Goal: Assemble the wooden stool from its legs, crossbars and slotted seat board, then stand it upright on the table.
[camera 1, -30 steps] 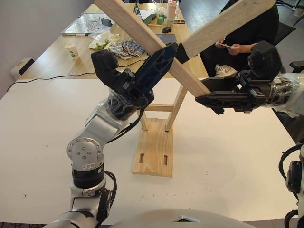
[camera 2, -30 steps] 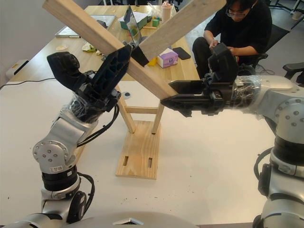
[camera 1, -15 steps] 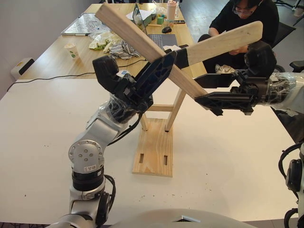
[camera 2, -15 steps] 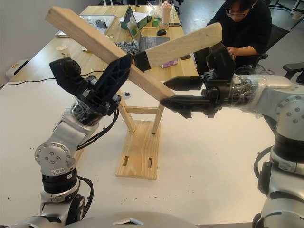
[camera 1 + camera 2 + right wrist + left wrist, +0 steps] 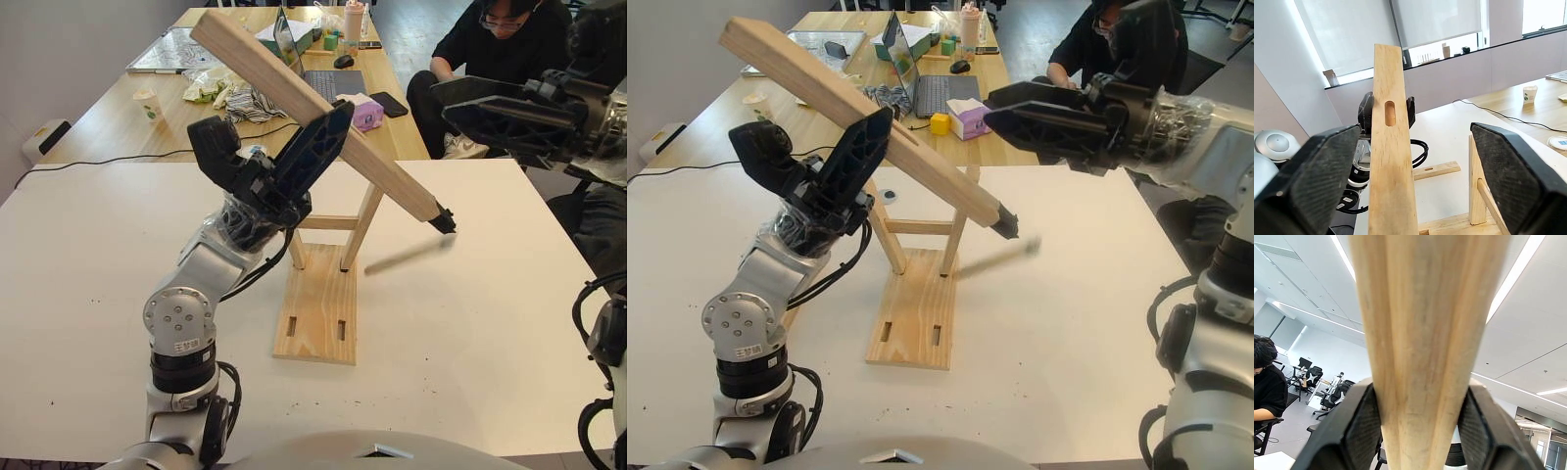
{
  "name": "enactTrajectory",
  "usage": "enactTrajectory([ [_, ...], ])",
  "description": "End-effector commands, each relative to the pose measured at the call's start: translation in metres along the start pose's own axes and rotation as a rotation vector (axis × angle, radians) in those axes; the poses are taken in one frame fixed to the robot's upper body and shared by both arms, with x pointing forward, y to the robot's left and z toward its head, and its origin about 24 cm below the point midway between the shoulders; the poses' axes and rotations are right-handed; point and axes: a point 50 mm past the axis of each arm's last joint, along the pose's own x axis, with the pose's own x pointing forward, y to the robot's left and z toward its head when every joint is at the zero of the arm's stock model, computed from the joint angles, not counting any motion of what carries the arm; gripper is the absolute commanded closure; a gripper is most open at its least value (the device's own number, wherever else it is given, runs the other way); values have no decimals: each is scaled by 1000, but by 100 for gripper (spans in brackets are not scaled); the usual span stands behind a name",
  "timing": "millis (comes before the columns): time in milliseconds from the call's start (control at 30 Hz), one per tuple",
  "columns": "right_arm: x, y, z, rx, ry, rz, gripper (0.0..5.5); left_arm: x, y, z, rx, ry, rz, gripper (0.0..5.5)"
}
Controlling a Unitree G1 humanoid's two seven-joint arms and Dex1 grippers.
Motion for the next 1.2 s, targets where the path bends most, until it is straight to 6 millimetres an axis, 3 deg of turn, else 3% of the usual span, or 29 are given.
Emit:
enactTrajectory([
  [33, -4, -6, 3, -23, 11, -55, 199, -6, 1, -1, -1, 22, 13, 340],
  [133, -8, -13, -4, -9, 0, -99, 199, -18, 6, -9, 21, 95, 71, 340],
  [233, -11, -7, -16, 20, 23, -56, 199, -27, 10, -14, 10, 121, 95, 340],
  [300, -12, -1, -21, 53, 53, -9, 169, -30, 14, -14, 12, 127, 111, 340],
  [400, -4, 7, -36, 38, 146, 30, 128, -30, 16, -12, 15, 127, 109, 340],
  [600, 14, 5, -59, 20, 211, 33, 127, -27, 13, -15, -2, 135, 77, 340],
  [733, 21, 2, -63, 18, 225, 43, 127, -29, 12, -16, 20, 162, 65, 340],
  [800, 15, -3, -58, 26, 206, 18, 127, -46, 13, -14, 81, 243, 91, 340],
  [967, -8, -26, -51, 31, 172, -118, 127, -113, 15, 1, 224, 519, 173, 341],
  [1100, -12, -35, -56, 39, 178, -140, 127, -137, 24, 9, 287, 631, 175, 341],
  [1200, -13, -38, -60, 43, 182, -140, 127, -148, 36, -4, 307, 710, 145, 341],
])
